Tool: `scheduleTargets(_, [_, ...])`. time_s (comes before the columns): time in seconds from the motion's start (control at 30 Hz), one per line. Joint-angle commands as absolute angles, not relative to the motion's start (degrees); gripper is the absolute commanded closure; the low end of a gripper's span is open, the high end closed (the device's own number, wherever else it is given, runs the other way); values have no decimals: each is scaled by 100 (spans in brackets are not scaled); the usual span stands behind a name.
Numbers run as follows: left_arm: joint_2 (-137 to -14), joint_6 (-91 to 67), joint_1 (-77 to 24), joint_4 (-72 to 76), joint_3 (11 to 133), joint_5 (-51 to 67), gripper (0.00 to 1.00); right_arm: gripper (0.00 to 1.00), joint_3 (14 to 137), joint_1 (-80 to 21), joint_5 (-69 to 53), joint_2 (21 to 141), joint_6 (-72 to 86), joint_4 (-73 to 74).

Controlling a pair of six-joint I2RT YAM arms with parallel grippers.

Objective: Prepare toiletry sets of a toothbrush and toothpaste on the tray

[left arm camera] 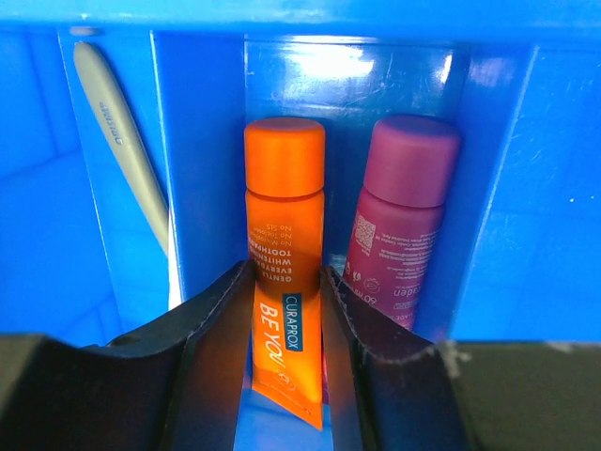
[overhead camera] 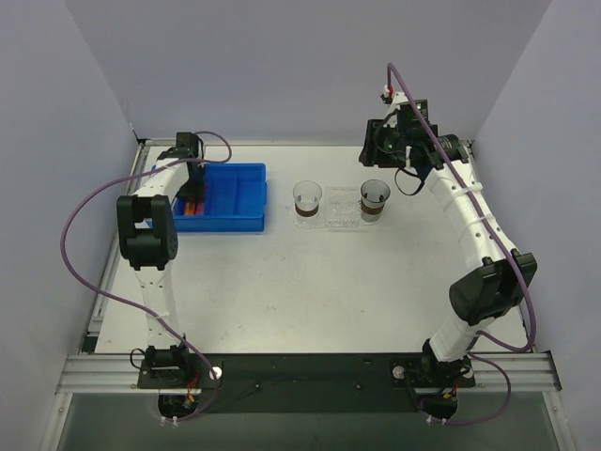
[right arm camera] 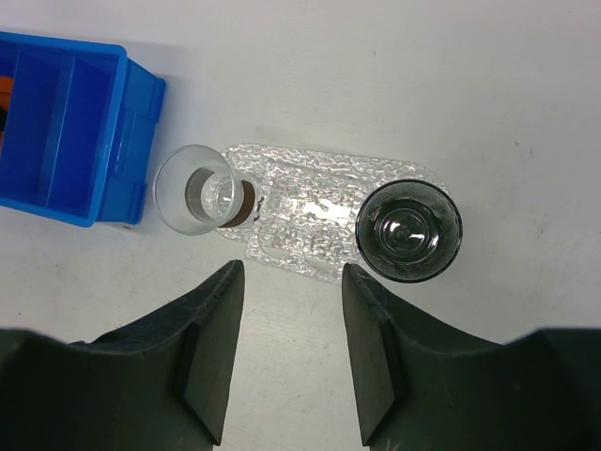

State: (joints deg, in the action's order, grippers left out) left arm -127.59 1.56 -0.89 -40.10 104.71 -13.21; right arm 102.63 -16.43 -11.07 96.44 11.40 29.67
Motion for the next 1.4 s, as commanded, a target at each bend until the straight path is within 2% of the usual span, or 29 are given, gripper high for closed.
scheduleTargets(0.0, [-12964,114,-158,-4052,10459,-1345,57,59,10424,-1600,-1213,9712,1213,2786])
scheduleTargets(0.27, [-13052,88,-237,-4131,10459,-1441,59,58,10468,-1582,-1248,9747,1222,2777])
scheduleTargets(0.33, [-13052,79,-237,-4131,10433,-1476,65,59,10477,-1564,-1248,9747,1222,2769])
scheduleTargets(0.4, [-13017,70,-246,-4140,10415,-1477,75,59,10477,-1556,-1257,9738,1222,2760])
scheduleTargets(0.57, [-12788,70,-272,-4104,10433,-1503,85,59,10441,-1556,-1274,9721,1239,2742])
scheduleTargets(0.63, [-12648,44,-299,-4113,10450,-1555,94,59,10433,-1556,-1274,9721,1239,2733])
scheduleTargets(0.73, [-12446,35,-334,-4096,10441,-1599,100,59,10406,-1547,-1266,9694,1239,2716])
scheduleTargets(1.37, [-10961,-1080,-334,-3586,9792,-1793,100,59,10213,-1529,-1266,9413,1265,2558])
